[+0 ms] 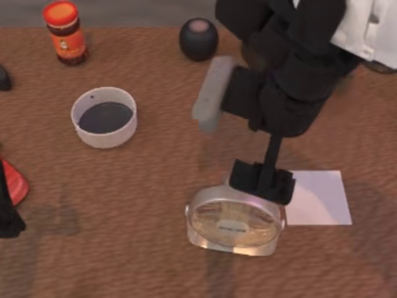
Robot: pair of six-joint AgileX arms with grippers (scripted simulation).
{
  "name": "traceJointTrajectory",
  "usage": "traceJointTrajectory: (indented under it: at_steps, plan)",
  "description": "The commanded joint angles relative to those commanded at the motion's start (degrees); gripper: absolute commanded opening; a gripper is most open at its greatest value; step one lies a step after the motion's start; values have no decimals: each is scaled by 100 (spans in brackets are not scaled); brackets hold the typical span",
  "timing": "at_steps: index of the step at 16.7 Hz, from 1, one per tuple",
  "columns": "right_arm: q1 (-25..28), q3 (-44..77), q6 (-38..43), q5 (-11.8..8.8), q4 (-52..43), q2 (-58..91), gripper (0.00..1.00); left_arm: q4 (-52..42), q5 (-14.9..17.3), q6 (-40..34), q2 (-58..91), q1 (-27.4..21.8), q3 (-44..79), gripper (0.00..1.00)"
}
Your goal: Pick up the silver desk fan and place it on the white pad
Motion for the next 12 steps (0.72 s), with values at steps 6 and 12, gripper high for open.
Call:
traceJointTrajectory:
  at_steps: [6,12]
  plan:
    - [475,978,-316,2,-865,1112,100,0,0,0,0,0,0,100]
    - [463,862,-322,2,-751,1094,100,0,0,0,0,0,0,100]
